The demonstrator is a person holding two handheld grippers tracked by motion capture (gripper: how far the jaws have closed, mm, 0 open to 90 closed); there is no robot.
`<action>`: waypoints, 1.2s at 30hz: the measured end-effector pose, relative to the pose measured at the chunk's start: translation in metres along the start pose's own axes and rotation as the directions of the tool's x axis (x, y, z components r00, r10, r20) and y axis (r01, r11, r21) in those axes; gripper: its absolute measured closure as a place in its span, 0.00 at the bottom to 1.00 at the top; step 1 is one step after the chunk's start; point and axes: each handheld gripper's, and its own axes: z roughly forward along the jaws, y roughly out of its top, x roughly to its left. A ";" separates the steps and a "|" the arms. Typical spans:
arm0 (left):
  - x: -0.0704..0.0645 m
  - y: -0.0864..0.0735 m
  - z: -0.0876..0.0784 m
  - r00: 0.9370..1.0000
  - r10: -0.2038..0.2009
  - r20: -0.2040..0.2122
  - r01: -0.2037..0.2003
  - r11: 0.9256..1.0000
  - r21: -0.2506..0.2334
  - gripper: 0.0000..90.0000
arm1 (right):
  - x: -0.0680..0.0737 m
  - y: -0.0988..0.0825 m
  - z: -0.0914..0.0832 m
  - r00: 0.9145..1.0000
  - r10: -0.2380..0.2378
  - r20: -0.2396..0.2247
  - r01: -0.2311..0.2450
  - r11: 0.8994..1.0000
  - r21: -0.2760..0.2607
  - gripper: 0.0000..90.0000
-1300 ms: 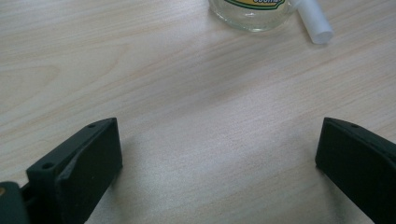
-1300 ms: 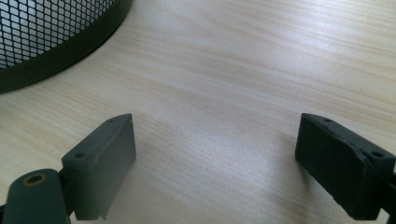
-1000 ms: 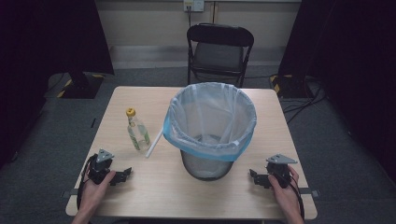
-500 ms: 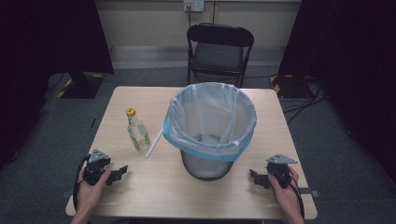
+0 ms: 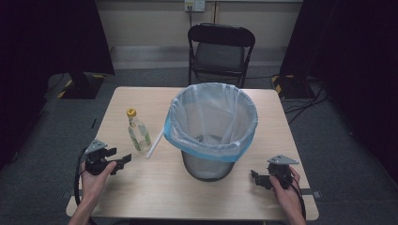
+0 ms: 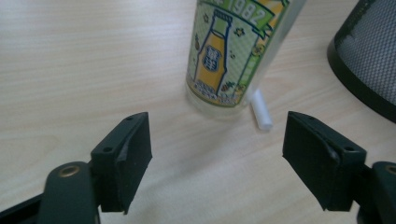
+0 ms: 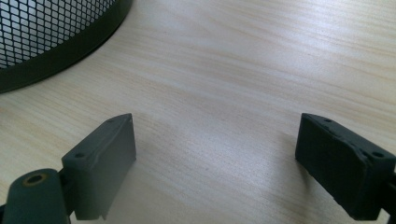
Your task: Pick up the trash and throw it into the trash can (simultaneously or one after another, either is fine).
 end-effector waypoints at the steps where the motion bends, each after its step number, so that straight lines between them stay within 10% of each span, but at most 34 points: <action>1: 0.001 0.002 0.002 1.000 0.001 0.011 -0.001 1.000 -0.001 0.25 | 0.000 0.000 0.000 1.000 0.000 0.000 0.000 1.000 0.000 0.13; 13: -0.004 0.026 0.012 0.988 0.135 0.077 -0.134 0.991 -0.022 0.23 | 0.000 0.000 0.000 1.000 -0.001 -0.001 0.001 1.000 0.001 0.13; 36: -0.003 0.058 0.065 0.979 0.173 0.109 -0.173 0.985 -0.003 0.19 | 0.000 0.000 0.000 1.000 0.000 -0.001 0.000 1.000 0.002 0.12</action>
